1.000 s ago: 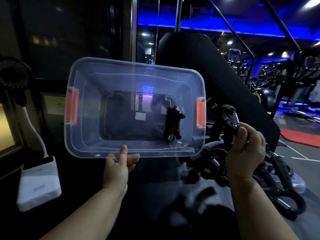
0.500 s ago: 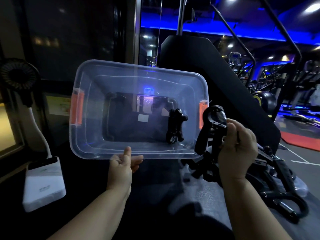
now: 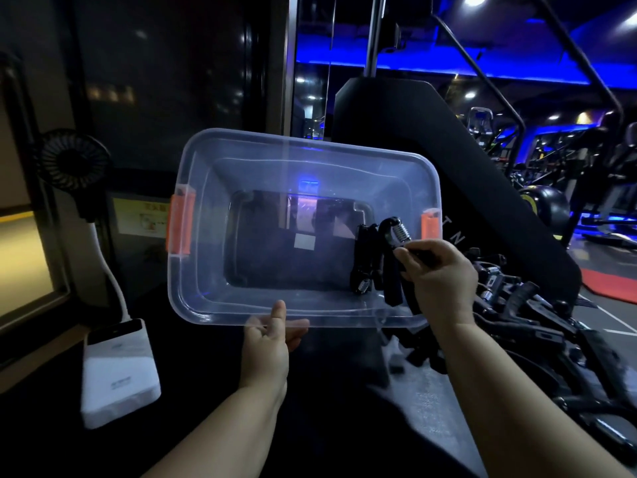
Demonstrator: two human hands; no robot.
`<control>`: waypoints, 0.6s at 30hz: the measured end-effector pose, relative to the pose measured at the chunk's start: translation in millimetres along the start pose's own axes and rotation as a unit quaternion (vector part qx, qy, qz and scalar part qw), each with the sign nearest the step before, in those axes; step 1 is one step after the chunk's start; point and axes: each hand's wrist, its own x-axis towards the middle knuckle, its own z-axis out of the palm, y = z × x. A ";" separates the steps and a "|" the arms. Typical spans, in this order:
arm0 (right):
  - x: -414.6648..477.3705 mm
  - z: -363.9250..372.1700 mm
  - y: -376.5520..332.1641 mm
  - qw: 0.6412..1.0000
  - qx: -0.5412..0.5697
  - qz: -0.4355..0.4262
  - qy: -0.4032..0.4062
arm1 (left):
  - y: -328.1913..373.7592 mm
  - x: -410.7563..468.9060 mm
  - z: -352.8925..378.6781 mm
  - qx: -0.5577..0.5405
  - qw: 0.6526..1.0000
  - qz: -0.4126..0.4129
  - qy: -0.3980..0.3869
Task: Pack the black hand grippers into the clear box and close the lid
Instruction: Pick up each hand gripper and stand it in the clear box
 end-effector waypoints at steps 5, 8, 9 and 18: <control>5.8 17.0 5.0 0.997 -0.037 0.050 -0.034 | 1.1 -0.1 -0.3 -0.015 1.000 -0.011 -0.007; 10.3 30.0 8.4 0.996 -0.043 0.063 -0.049 | 3.2 -0.5 -1.4 -0.026 0.999 -0.024 -0.014; 11.8 35.0 9.8 0.995 -0.055 0.062 -0.051 | 4.4 -1.3 -2.3 -0.027 0.999 -0.027 -0.016; 24.6 74.6 10.2 0.975 -0.190 0.047 -0.103 | 8.7 -4.7 -5.5 -0.026 0.997 -0.048 -0.057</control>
